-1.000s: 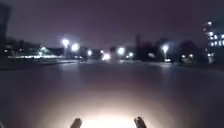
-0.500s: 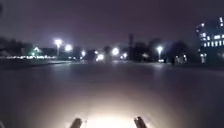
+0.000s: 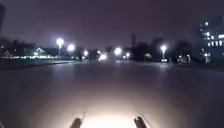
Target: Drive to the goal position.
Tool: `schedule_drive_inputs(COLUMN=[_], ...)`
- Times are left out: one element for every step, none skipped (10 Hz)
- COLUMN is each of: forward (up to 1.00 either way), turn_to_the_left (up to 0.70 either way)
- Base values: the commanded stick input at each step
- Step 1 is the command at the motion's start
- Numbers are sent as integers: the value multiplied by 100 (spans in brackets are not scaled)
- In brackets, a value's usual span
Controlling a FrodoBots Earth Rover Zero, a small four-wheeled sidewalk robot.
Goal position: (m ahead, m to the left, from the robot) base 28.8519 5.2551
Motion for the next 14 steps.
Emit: schedule_drive_inputs(forward=[100, 100, 100, 100, 100, 100, 100, 100, 100, 100, 100, 100, 100, 100], turn_to_the_left=[0, 0, 0, 0, 0, 0, 0, 0, 0, 0, 0, 0, 0, 0])
